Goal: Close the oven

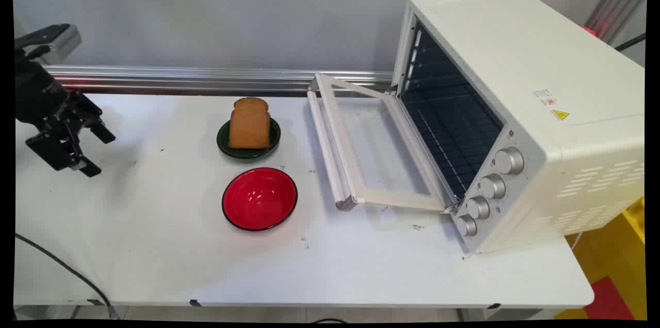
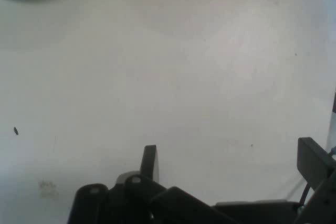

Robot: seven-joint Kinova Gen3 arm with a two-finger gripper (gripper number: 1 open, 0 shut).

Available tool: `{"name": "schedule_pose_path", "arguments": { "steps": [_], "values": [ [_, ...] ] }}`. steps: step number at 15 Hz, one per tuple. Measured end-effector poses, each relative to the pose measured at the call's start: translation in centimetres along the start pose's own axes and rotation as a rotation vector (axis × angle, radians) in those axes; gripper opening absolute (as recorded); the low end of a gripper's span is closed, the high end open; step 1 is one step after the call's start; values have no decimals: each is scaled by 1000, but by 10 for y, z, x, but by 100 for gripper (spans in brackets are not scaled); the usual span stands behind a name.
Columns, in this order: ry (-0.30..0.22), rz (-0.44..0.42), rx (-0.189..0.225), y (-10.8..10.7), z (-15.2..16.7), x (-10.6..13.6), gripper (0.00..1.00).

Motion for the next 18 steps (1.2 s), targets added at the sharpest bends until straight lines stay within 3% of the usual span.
{"name": "schedule_pose_path", "arguments": {
  "steps": [2, 4, 9, 13, 18],
  "values": [
    [31, -3, 8, 1, 0, 4, 100],
    [97, -10, 17, 2, 1, 17, 100],
    [317, -50, -6, 11, 2, 63, 100],
    [437, -55, -3, 11, 4, 87, 100],
    [479, -31, 29, 7, 9, 97, 100]
  ]
}}
